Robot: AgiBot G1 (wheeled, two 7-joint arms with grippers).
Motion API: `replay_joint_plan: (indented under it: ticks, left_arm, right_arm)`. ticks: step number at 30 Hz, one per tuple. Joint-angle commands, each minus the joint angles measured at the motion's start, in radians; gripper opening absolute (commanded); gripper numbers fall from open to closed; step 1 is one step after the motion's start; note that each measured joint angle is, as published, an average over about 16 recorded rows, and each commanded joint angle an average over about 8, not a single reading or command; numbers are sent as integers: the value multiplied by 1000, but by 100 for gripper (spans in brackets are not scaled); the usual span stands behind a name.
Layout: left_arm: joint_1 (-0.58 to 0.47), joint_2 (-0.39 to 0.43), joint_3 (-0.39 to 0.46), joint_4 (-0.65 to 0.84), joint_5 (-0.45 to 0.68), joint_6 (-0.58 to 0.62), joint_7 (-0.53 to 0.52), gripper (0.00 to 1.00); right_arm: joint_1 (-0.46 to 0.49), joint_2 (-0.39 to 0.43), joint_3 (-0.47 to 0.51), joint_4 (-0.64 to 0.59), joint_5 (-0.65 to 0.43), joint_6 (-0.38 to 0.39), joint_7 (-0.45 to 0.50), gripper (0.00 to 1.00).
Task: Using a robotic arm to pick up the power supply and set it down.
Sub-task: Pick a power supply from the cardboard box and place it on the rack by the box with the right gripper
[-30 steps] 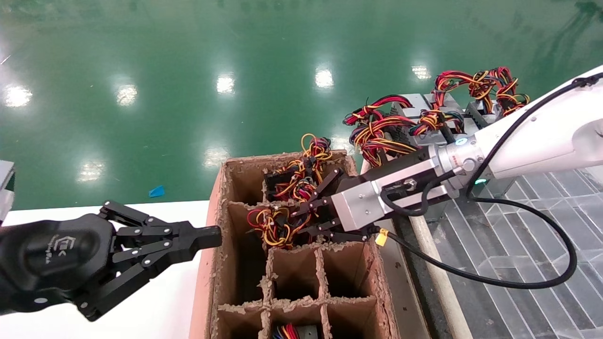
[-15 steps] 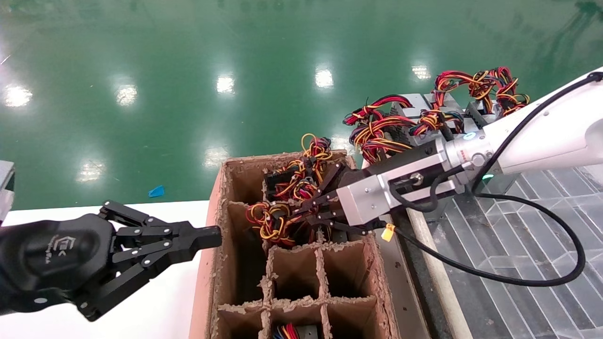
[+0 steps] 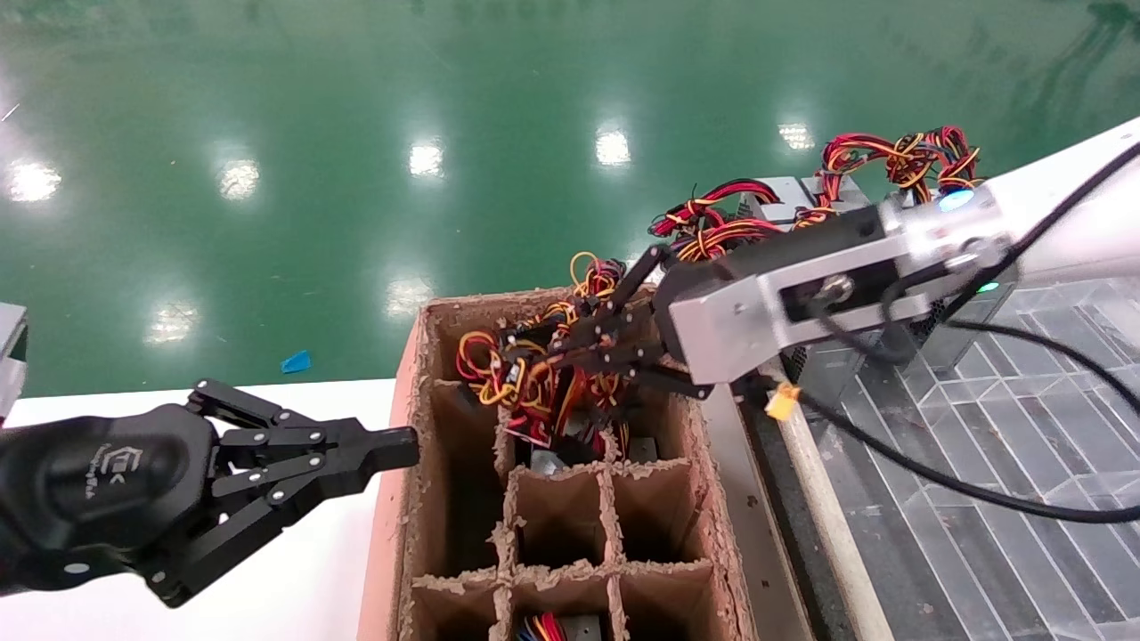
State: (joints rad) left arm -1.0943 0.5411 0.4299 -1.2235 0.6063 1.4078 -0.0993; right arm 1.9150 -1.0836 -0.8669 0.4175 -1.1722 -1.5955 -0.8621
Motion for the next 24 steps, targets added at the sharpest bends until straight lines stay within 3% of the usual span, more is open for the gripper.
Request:
replay_joint_plan:
  ticks: [1,13,24]
  left_arm:
    - [0,0,0,0,0,0,0,0]
    - [0,0,0,0,0,0,0,0]
    - [0,0,0,0,0,0,0,0]
  right_arm:
    - [-1,27,-8,56,36,0,14,0]
    - [52,202,22,370,163,61,102,0]
    - [105,300,77,495,189,134,151,0]
